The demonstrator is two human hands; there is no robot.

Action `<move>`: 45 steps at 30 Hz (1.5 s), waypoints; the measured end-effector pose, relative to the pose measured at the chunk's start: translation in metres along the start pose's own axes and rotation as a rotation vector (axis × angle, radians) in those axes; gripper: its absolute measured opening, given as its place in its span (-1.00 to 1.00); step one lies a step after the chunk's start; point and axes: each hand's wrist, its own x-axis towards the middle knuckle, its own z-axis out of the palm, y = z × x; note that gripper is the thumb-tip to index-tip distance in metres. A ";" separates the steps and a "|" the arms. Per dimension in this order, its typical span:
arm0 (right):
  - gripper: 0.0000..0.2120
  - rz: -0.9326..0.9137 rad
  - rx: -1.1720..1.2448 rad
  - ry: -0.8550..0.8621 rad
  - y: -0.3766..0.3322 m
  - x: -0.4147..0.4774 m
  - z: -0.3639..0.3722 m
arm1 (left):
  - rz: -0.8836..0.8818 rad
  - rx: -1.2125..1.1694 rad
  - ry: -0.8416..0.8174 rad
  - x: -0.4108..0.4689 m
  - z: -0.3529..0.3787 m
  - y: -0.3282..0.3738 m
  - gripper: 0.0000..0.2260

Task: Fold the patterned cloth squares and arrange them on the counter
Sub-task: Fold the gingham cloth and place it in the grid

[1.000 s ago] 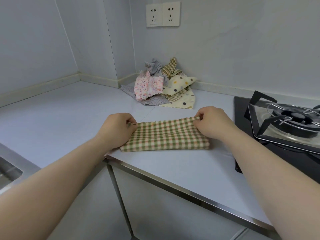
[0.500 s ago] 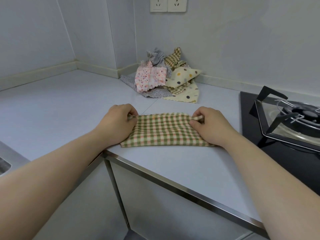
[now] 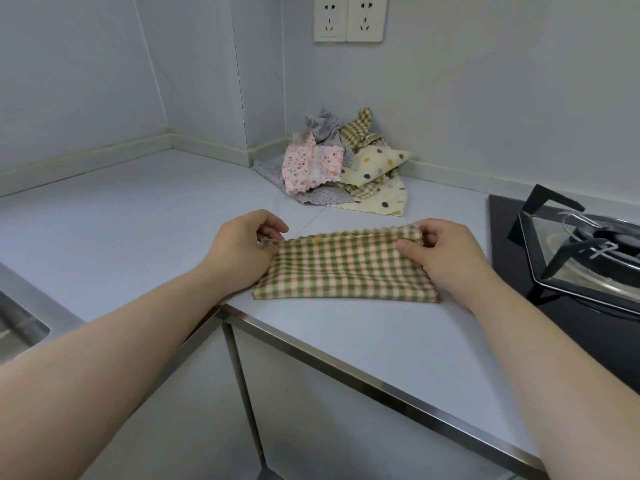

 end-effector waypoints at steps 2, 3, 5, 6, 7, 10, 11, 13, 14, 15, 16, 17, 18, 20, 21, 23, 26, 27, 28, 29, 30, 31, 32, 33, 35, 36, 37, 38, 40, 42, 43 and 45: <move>-0.91 0.003 0.032 0.009 0.001 0.000 0.000 | -0.024 0.001 -0.019 0.000 -0.001 0.002 -0.69; -0.93 0.001 0.041 0.014 0.001 0.000 0.000 | -0.037 -0.002 -0.036 -0.001 -0.001 0.003 -0.68; -0.93 -0.009 0.029 0.025 0.002 0.001 0.001 | -0.045 -0.008 -0.057 -0.002 -0.002 0.005 -0.71; -0.88 -0.016 0.008 0.032 0.003 0.001 0.001 | -0.038 -0.008 -0.060 -0.003 -0.002 0.006 -0.75; -0.83 -0.024 -0.018 0.040 0.003 0.001 0.001 | -0.024 0.002 -0.061 -0.003 -0.002 0.006 -0.81; -0.69 -0.052 -0.077 0.061 0.003 0.002 0.001 | 0.012 0.066 -0.064 -0.004 -0.002 0.008 -0.95; -0.67 -0.056 -0.083 0.064 0.002 0.002 0.000 | 0.016 0.076 -0.057 -0.004 -0.002 0.008 -0.96; -0.62 -0.064 -0.107 0.073 0.002 0.002 0.000 | 0.021 0.082 -0.041 -0.002 -0.001 0.007 -0.96; -0.59 -0.067 -0.124 0.081 0.003 0.002 0.000 | 0.024 0.084 -0.034 -0.002 -0.001 0.007 -0.96; -0.56 -0.070 -0.141 0.089 0.003 0.003 0.001 | 0.026 0.083 -0.028 -0.002 -0.001 0.007 -0.96; -0.56 -0.072 -0.155 0.095 0.003 0.003 0.001 | 0.027 0.080 -0.021 -0.002 -0.001 0.007 -0.96; -0.56 -0.070 -0.160 0.099 0.002 0.003 0.001 | 0.027 0.073 -0.015 -0.002 -0.001 0.006 -0.97; -0.56 -0.069 -0.159 0.101 0.002 0.004 0.000 | 0.027 0.064 -0.011 -0.002 -0.001 0.006 -0.97; -0.57 -0.068 -0.151 0.091 0.003 0.003 0.000 | 0.024 0.057 -0.008 -0.002 -0.001 0.006 -0.96; -0.59 -0.071 -0.140 0.089 0.004 0.003 0.000 | 0.023 0.056 -0.011 -0.001 -0.002 0.006 -0.94; -0.72 -0.075 -0.087 0.095 0.006 0.005 -0.001 | 0.019 0.045 -0.030 -0.002 -0.003 0.007 -0.90; -0.89 -0.079 0.000 0.117 0.003 0.004 -0.002 | -0.005 0.018 -0.055 0.001 -0.008 0.012 -0.89; -0.91 -0.097 0.006 0.124 0.001 0.004 -0.002 | -0.028 0.002 -0.050 0.003 -0.012 0.014 -0.91; -0.91 -0.120 0.017 0.132 -0.001 0.004 -0.004 | -0.062 -0.038 -0.038 0.005 -0.019 0.018 -0.94; -0.91 -0.144 0.041 0.134 -0.005 0.004 -0.005 | -0.103 -0.098 -0.027 0.009 -0.027 0.022 -0.96; -0.91 -0.165 0.079 0.130 -0.009 0.004 -0.008 | -0.137 -0.161 -0.022 0.013 -0.036 0.026 -0.98; -0.91 -0.183 0.125 0.116 -0.013 0.004 -0.011 | -0.160 -0.219 -0.031 0.016 -0.045 0.030 -0.96; -0.92 -0.192 0.173 0.093 -0.017 0.004 -0.014 | -0.175 -0.276 -0.052 0.019 -0.056 0.033 -0.93; -0.93 -0.186 0.218 0.061 -0.021 0.004 -0.017 | -0.186 -0.338 -0.081 0.020 -0.066 0.037 -0.88; -0.89 -0.135 0.316 -0.033 -0.026 0.002 -0.024 | -0.200 -0.444 -0.195 0.020 -0.086 0.042 -0.69; -0.83 -0.100 0.363 -0.086 -0.027 0.001 -0.027 | -0.209 -0.484 -0.277 0.020 -0.094 0.042 -0.58; -0.80 -0.070 0.402 -0.131 -0.028 0.000 -0.030 | -0.222 -0.522 -0.369 0.020 -0.100 0.041 -0.49; -0.79 -0.046 0.431 -0.160 -0.028 0.000 -0.032 | -0.239 -0.552 -0.461 0.018 -0.104 0.040 -0.44; -0.77 -0.016 0.472 -0.184 -0.029 -0.001 -0.036 | -0.275 -0.561 -0.596 0.017 -0.108 0.035 -0.41; -0.73 0.004 0.507 -0.197 -0.028 0.000 -0.041 | -0.299 -0.539 -0.642 0.015 -0.107 0.032 -0.40; -0.72 0.016 0.504 -0.203 -0.027 0.000 -0.043 | -0.306 -0.534 -0.636 0.016 -0.106 0.031 -0.40; -0.72 0.037 0.457 -0.192 -0.029 0.000 -0.045 | -0.316 -0.542 -0.589 0.016 -0.103 0.032 -0.36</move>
